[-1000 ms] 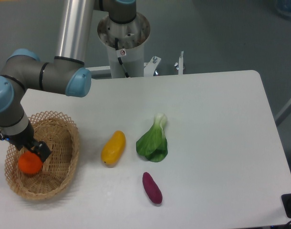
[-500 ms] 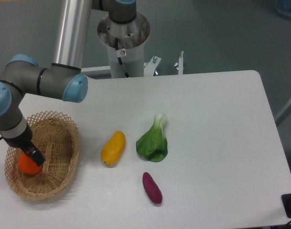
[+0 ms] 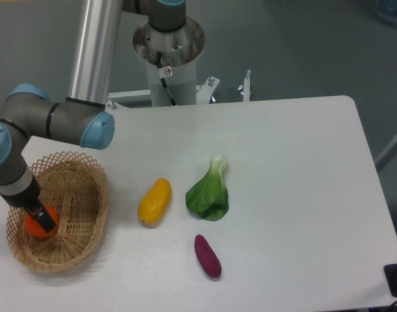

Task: Pick up the orange from the basket
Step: 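Close the gripper fingers around the orange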

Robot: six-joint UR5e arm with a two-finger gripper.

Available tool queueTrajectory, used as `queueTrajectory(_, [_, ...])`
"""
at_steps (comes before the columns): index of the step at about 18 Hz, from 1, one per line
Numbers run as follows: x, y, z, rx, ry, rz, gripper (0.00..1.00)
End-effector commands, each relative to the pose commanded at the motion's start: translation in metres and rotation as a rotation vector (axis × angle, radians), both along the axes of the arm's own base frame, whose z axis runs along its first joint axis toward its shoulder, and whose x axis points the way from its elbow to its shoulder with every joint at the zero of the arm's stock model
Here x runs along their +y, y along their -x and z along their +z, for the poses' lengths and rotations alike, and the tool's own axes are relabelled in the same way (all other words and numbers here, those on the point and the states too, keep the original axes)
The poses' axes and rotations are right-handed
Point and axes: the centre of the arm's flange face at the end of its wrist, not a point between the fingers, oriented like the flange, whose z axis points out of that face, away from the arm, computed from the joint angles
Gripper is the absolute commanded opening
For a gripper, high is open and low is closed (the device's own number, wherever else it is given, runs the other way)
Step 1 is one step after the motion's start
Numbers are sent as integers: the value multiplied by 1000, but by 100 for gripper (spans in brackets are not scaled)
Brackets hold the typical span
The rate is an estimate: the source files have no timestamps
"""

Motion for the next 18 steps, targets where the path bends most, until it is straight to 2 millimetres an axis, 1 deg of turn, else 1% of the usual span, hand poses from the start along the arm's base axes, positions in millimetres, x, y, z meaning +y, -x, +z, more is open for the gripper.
queueTrajectory(5, [1,0,-4,4,7,-1,100])
queueTrajectory(6, [2,0,-4,4,4,2,96])
queueTrajectory(7, [3,0,-4,4,0,5,83])
queueTrajectory(8, [3,0,-4,4,0,5,76])
queueTrajectory(9, [3,0,-4,4,0,4,69])
queueTrajectory(10, [3,0,-4,4,1,1,65])
queueTrajectory(11, [3,0,-3,5,-1,-1,64])
queueTrajectory(12, [3,0,-3,6,-1,-1,60])
queueTrajectory(13, [3,0,-3,6,-1,-1,58])
queueTrajectory(14, [3,0,-1,7,-5,-2,58])
queueTrajectory(16, [5,0,4,7,-14,-2,52])
queueTrajectory(18, [6,2,9,10,-23,-1,52])
